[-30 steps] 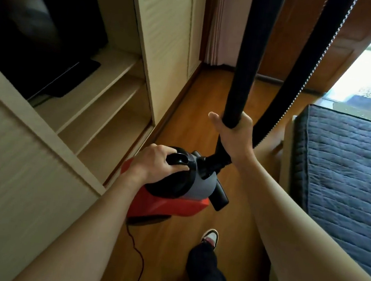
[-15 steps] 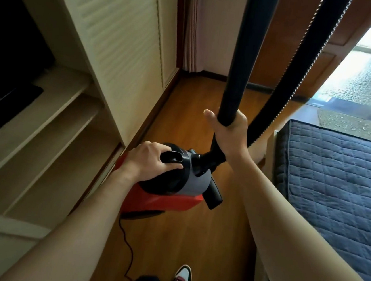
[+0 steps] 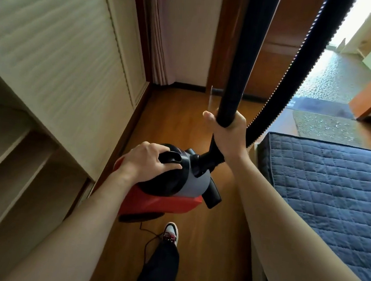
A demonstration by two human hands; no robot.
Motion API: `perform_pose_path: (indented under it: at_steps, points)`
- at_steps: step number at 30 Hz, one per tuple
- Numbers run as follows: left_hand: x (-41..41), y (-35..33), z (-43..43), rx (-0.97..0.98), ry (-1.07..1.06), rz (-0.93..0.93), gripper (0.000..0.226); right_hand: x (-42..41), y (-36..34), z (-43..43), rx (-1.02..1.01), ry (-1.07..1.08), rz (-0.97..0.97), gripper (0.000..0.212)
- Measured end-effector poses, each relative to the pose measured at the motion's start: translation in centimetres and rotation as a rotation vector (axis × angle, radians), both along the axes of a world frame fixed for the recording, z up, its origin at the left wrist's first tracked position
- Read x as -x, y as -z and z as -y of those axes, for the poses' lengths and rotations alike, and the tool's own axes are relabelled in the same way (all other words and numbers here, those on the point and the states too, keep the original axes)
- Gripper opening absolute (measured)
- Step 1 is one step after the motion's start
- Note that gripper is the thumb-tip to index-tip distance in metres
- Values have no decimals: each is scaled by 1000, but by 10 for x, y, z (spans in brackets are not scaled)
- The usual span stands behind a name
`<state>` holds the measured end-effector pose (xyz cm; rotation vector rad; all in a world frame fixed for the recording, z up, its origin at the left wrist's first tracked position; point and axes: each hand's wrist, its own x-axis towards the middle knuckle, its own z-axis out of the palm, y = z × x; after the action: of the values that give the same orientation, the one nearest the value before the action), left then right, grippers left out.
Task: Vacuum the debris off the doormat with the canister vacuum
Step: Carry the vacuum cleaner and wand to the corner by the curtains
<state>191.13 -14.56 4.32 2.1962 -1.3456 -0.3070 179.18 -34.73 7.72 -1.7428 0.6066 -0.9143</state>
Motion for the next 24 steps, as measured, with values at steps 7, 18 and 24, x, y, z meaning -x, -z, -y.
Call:
perform_pose_path:
  at_steps: [7,18,24]
  points:
    - [-99,1,98,-13,77,2,29,-94,-2,86,5,98,-45,31]
    - [-221,-13,219,-17,115,72,38,-195,-17,193,60,193,-46,27]
    - [-259,-14,282,9,137,86,41,-232,-21,255,105,182,-18,26]
